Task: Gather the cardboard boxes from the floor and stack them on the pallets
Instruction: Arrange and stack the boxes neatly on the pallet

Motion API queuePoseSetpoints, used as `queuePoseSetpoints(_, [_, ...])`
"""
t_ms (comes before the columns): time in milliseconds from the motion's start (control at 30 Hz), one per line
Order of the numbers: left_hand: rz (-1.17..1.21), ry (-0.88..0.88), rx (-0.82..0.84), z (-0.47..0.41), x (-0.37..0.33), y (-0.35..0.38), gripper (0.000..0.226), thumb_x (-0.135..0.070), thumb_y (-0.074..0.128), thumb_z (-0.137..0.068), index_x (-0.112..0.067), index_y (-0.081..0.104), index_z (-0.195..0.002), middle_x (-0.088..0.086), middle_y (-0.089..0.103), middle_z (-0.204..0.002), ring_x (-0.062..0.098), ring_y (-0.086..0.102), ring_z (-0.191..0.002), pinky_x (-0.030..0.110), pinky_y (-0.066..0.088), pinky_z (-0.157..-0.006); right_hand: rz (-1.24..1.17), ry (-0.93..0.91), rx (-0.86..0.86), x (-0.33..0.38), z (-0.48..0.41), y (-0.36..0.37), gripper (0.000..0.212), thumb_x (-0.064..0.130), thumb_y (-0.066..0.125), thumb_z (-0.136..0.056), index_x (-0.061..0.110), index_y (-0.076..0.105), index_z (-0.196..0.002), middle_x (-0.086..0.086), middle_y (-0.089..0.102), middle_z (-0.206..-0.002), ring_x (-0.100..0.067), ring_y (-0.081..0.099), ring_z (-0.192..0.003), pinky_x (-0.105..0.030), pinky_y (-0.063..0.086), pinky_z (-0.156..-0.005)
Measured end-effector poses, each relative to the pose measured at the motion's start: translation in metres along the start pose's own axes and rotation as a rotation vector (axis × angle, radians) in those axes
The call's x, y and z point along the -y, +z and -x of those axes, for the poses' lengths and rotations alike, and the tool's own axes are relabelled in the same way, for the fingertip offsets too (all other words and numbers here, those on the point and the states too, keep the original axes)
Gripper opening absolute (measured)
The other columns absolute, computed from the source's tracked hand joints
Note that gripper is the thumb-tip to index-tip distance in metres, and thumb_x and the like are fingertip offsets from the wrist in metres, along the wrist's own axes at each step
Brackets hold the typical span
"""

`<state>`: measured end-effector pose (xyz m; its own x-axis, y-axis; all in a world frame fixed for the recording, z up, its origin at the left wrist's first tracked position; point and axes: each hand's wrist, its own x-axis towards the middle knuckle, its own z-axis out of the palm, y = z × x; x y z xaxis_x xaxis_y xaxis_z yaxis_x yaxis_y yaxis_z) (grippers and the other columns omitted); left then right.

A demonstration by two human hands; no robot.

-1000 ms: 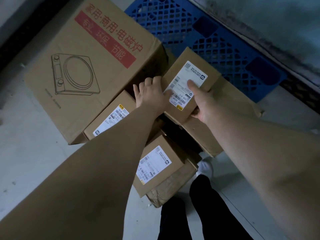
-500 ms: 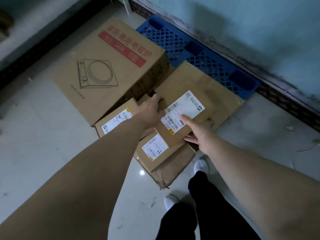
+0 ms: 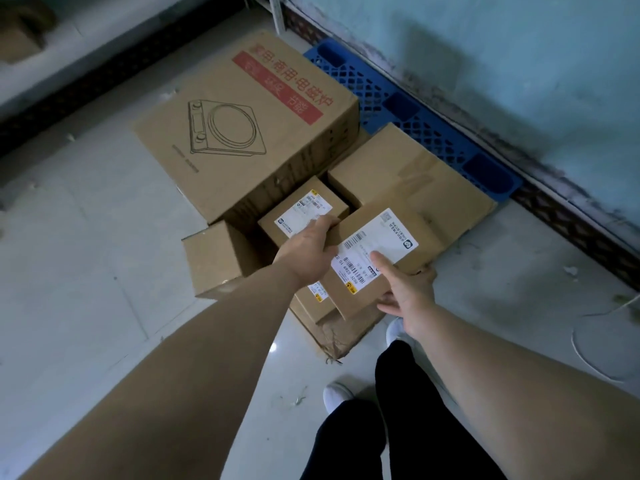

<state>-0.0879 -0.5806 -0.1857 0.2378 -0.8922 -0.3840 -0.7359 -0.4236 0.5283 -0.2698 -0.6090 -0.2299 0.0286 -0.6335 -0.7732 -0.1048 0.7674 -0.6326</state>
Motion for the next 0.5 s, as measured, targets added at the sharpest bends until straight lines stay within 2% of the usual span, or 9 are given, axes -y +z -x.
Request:
queuePoseSetpoints(67, [0.021, -0.046, 0.003, -0.001, 0.012, 0.001, 0.046, -0.021, 0.050, -0.095, -0.030, 0.038, -0.138, -0.003, 0.053, -0.132, 0.020, 0.054, -0.115, 0.035, 0.045, -0.092, 0.008, 0.029, 0.028, -0.002, -0.002, 0.010, 0.077, 0.041, 0.086, -0.067, 0.024, 0.033, -0.121, -0.002, 0.064, -0.103, -0.021, 0.066, -0.084, -0.043, 0.060, -0.078])
queuePoseSetpoints(167, [0.087, -0.130, 0.019, -0.005, 0.035, 0.003, 0.047, -0.017, 0.049, -0.094, -0.030, 0.038, -0.138, 0.000, 0.053, -0.133, 0.023, 0.054, -0.114, 0.040, 0.047, -0.096, 0.041, 0.110, 0.081, -0.007, -0.007, 0.029, 0.093, 0.049, 0.090, -0.054, 0.021, 0.040, -0.127, -0.006, 0.063, -0.115, -0.025, 0.066, -0.093, -0.039, 0.062, -0.066])
queuePoseSetpoints(200, [0.077, -0.156, 0.028, -0.007, 0.043, 0.006, 0.048, -0.016, 0.049, -0.094, -0.029, 0.038, -0.139, 0.002, 0.053, -0.133, 0.023, 0.053, -0.115, 0.036, 0.046, -0.097, 0.061, 0.145, 0.092, -0.010, -0.011, 0.034, 0.091, 0.050, 0.091, -0.051, 0.021, 0.044, -0.124, -0.006, 0.063, -0.116, -0.025, 0.066, -0.096, -0.038, 0.062, -0.063])
queuePoseSetpoints(267, [0.019, -0.194, 0.052, -0.010, 0.054, 0.014, 0.051, -0.012, 0.047, -0.094, -0.026, 0.037, -0.142, 0.005, 0.050, -0.136, 0.025, 0.049, -0.121, 0.029, 0.041, -0.095, 0.108, 0.203, 0.125, -0.017, -0.017, 0.043, 0.068, 0.044, 0.088, -0.062, 0.021, 0.051, -0.113, -0.006, 0.062, -0.116, -0.024, 0.064, -0.101, -0.035, 0.061, -0.061])
queuePoseSetpoints(333, [0.003, -0.230, 0.066, -0.012, 0.062, 0.026, 0.054, -0.009, 0.045, -0.094, -0.026, 0.035, -0.144, 0.008, 0.047, -0.138, 0.027, 0.048, -0.123, 0.035, 0.043, -0.100, 0.126, 0.232, 0.150, -0.027, -0.020, 0.047, 0.047, 0.032, 0.081, -0.076, 0.016, 0.054, -0.111, -0.003, 0.060, -0.110, -0.022, 0.062, -0.103, -0.036, 0.062, -0.067])
queuePoseSetpoints(433, [0.047, -0.276, 0.039, -0.013, 0.071, 0.039, 0.058, -0.006, 0.040, -0.094, -0.029, 0.031, -0.147, 0.009, 0.046, -0.138, 0.030, 0.049, -0.122, 0.046, 0.046, -0.100, 0.141, 0.232, 0.122, -0.033, -0.024, 0.051, 0.040, 0.027, 0.077, -0.082, 0.011, 0.051, -0.109, 0.003, 0.054, -0.097, -0.018, 0.063, -0.087, -0.040, 0.059, -0.085])
queuePoseSetpoints(500, [0.062, -0.287, 0.007, -0.011, 0.075, 0.039, 0.061, -0.005, 0.039, -0.093, -0.029, 0.029, -0.149, 0.007, 0.044, -0.142, 0.030, 0.046, -0.124, 0.046, 0.045, -0.102, 0.200, 0.263, 0.174, -0.029, -0.020, 0.055, 0.044, 0.034, 0.076, -0.082, 0.013, 0.051, -0.112, -0.003, 0.061, -0.112, -0.024, 0.067, -0.090, -0.040, 0.058, -0.086])
